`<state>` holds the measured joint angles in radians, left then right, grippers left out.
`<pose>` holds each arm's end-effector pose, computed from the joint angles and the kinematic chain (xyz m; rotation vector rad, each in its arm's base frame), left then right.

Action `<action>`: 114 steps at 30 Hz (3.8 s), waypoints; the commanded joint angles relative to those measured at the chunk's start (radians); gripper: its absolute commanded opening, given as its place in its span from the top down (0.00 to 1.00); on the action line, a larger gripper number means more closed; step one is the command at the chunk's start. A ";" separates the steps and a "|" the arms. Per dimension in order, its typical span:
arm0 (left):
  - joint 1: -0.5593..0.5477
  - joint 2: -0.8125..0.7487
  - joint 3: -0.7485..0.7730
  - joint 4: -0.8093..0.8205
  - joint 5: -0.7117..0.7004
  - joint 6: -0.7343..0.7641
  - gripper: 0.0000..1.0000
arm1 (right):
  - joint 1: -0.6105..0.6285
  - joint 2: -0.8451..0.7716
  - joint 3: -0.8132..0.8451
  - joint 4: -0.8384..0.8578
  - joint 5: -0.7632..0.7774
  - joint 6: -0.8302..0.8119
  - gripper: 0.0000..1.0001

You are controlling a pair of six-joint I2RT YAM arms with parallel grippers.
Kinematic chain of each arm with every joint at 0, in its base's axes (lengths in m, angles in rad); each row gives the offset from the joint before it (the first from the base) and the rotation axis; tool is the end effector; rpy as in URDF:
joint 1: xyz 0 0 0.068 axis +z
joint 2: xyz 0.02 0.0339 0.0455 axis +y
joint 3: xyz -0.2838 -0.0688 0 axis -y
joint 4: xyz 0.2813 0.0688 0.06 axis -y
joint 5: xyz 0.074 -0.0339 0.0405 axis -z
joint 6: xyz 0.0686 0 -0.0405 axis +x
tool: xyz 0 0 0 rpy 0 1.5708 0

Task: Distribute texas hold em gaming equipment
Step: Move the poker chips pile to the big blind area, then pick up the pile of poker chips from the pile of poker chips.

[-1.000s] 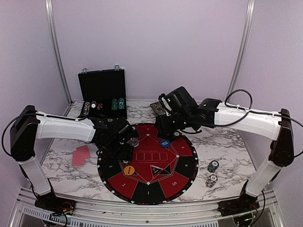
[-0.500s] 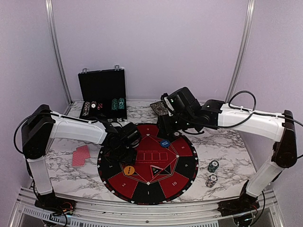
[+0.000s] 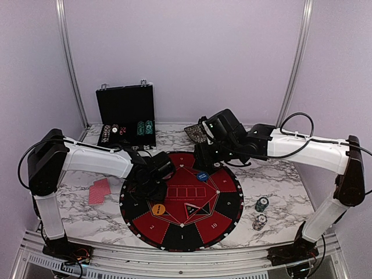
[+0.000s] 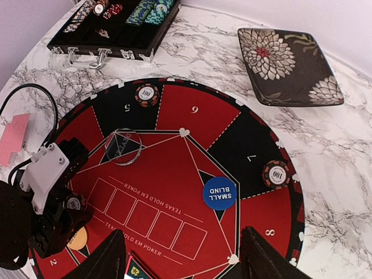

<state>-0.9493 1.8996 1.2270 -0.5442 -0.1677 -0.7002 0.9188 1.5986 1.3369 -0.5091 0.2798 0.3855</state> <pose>0.2528 -0.3333 0.1209 0.3031 2.7561 -0.2060 0.2672 0.3188 0.2849 -0.4789 2.2785 0.3362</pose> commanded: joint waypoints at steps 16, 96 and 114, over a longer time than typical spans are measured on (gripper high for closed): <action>-0.007 -0.037 -0.102 -0.048 -0.076 -0.044 0.66 | -0.001 -0.032 -0.016 0.021 0.015 0.015 0.35; 0.259 -0.354 0.061 -0.067 0.200 0.365 0.01 | -0.225 -0.339 -0.313 -0.265 0.026 0.171 0.33; 0.362 -0.425 -0.074 0.075 0.300 0.396 0.01 | -0.377 -0.400 -0.469 -0.390 -0.059 0.187 0.32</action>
<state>-0.5945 1.4899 1.1702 -0.5098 0.0978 -0.3172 0.5526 1.2095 0.8665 -0.8513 0.2504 0.5552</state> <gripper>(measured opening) 0.989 0.678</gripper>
